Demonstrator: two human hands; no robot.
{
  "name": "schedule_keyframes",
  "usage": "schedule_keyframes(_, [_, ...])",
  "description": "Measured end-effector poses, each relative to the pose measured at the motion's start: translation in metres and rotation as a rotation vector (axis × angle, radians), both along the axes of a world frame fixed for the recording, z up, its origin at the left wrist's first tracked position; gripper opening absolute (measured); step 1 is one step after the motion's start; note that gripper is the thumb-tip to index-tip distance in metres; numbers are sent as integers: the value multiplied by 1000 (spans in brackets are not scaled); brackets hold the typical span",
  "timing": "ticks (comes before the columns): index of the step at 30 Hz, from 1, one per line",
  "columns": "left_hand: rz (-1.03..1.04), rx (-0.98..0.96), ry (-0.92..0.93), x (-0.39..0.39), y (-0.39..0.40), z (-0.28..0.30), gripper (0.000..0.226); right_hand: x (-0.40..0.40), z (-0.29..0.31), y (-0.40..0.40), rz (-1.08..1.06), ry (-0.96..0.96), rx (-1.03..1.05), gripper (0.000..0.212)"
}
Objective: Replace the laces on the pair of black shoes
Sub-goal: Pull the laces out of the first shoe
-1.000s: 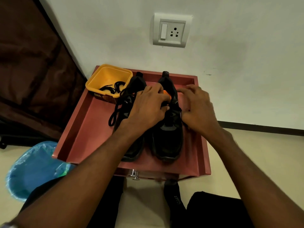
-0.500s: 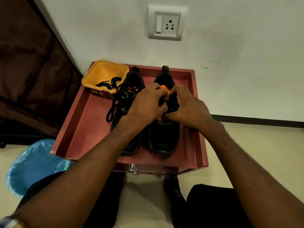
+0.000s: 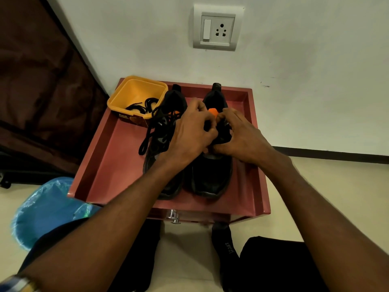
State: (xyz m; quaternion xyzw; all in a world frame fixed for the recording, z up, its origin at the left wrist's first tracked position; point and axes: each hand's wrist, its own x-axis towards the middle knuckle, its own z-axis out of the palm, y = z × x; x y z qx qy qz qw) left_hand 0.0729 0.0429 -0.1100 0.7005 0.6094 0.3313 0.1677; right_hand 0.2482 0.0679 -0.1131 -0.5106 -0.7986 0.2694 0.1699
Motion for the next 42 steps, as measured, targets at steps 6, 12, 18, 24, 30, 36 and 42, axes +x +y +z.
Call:
schedule_keyframes(6, [-55,-34,-130,-4,5,0,8,8,-4,6,-43,57,37,75])
schedule_keyframes(12, [-72,70,236,2,3,5,13,1,-9,6,-11,63,74,74])
schedule_keyframes(18, [99,-172,-261,6,1,7,19,0,-6,6,-10,27,51,80])
schedule_keyframes(24, [130,-313,-431,14,1,18,7,1,-3,5,-30,48,14,77])
schedule_keyframes(30, [94,-86,359,18,-4,21,10,-1,-2,4,-7,27,22,74])
schedule_keyframes(36, [71,-365,-838,3,2,40,22,2,0,6,-10,55,-31,88])
schedule_keyframes(42, [-27,-150,148,2,-1,31,16,0,-1,6,-7,61,-67,90])
